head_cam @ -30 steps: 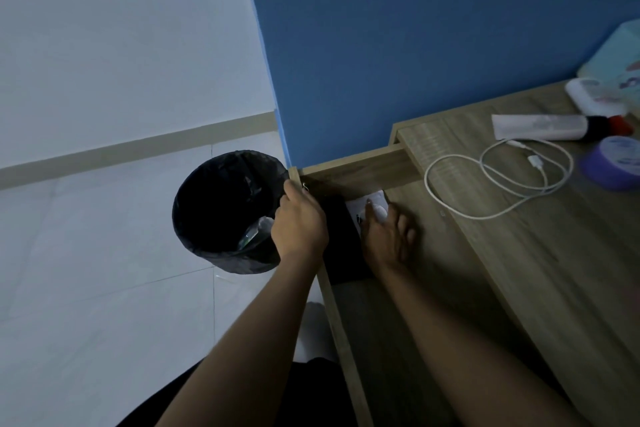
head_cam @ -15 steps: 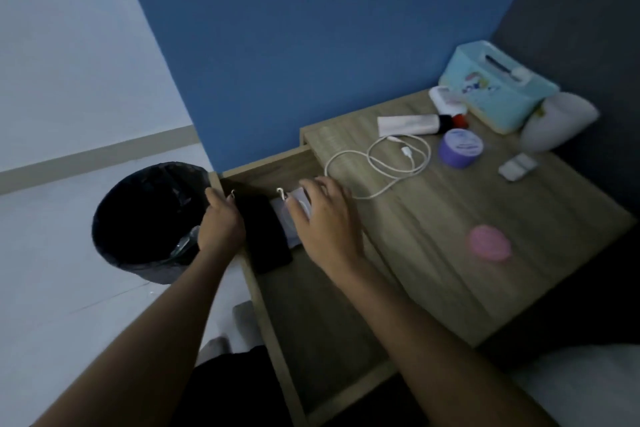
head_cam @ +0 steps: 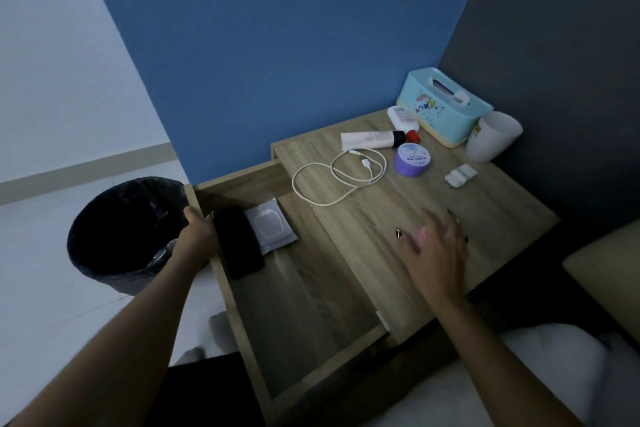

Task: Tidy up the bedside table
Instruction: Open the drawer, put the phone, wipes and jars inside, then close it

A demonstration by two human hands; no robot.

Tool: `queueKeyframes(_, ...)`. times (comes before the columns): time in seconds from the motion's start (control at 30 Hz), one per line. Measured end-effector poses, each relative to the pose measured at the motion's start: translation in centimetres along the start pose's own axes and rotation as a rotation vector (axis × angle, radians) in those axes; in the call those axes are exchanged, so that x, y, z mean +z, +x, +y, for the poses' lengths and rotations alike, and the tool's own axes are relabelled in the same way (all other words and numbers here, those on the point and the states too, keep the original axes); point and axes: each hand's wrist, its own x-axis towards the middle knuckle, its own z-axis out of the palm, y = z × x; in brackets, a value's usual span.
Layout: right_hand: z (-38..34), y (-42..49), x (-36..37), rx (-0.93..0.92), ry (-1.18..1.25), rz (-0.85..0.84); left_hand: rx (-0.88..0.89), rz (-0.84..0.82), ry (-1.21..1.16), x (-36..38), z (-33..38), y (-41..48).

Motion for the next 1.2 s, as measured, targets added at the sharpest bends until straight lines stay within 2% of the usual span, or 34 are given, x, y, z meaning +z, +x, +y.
queueKeyframes(0.47, -0.3, -1.0, 0.3, -0.012, 0.247, 0.013, -0.019, -0.058, 0.000, -0.3, 0.3, 0.0)
queueKeyframes(0.6, -4.2, -1.3, 0.1, -0.134, 0.311, 0.034, -0.008, -0.056, -0.009, -0.2, 0.4, -0.2)
queueKeyframes(0.7, -8.6, -2.4, 1.0, -0.322, 0.377, -0.005, -0.004, -0.074, 0.000, -0.2, 0.2, -0.1)
queueKeyframes(0.9, -14.2, -5.3, 6.6, -0.681, 0.375, -0.244, 0.026, -0.093, -0.004, -0.1, -0.2, 0.1)
queueKeyframes(1.03, -15.1, -6.7, 11.6, -0.678, 0.277, -0.599, 0.110, -0.093, 0.020, 0.2, -1.0, 0.2)
queueKeyframes(1.1, -15.3, -7.3, 13.8, -0.712, 0.223, -0.672, 0.146, -0.074, 0.066, 0.3, -1.3, 0.5)
queueKeyframes(1.2, -15.1, -8.2, 15.7, -0.817, 0.120, -0.689, 0.123, -0.014, 0.113, 0.1, -1.3, 0.4)
